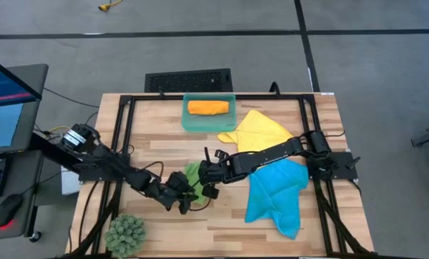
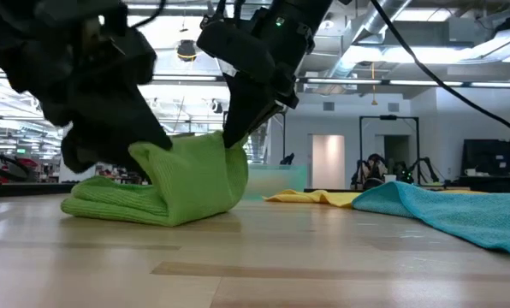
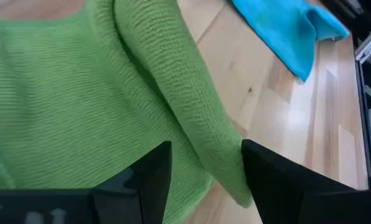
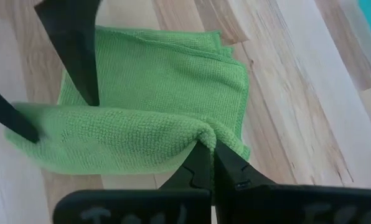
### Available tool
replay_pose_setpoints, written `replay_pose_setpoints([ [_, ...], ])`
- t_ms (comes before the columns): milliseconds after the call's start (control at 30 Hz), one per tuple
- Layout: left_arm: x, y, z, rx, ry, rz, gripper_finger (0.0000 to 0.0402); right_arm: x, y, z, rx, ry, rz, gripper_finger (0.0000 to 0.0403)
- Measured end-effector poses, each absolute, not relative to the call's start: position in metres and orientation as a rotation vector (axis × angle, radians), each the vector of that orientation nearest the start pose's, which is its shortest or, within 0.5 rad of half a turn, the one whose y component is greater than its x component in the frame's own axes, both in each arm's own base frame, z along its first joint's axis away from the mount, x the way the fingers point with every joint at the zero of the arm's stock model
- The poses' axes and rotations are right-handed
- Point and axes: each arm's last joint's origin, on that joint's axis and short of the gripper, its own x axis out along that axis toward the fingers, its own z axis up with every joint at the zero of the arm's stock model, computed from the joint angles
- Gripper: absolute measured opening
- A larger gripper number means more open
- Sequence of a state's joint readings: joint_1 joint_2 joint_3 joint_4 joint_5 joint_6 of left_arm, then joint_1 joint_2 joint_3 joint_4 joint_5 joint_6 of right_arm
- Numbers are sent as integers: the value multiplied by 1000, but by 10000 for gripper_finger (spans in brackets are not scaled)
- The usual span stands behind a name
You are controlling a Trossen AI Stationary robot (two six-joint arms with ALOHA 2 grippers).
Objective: Roll microfiber towels into tight, uniform cylinder then place into a basket
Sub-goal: Fold the green towel
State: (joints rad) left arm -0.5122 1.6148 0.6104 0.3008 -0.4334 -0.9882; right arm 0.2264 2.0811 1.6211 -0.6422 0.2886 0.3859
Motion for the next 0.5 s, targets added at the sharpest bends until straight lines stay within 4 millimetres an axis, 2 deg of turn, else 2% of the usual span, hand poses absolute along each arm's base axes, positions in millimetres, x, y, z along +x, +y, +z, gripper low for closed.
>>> replay_pose_setpoints([
  [167, 266, -136, 140, -610, 579, 201, 184, 429, 90, 193, 67, 1036, -259, 12],
  [267, 269, -138, 144, -609, 599, 206, 168, 428, 90, 193, 65, 1039, -260, 8],
  [367, 269, -139, 146, -576, 641, 225, 126, 428, 91, 193, 63, 1040, -257, 10],
  [500, 270, -140, 147, -528, 665, 235, 40, 426, 97, 193, 54, 1047, -248, 12],
])
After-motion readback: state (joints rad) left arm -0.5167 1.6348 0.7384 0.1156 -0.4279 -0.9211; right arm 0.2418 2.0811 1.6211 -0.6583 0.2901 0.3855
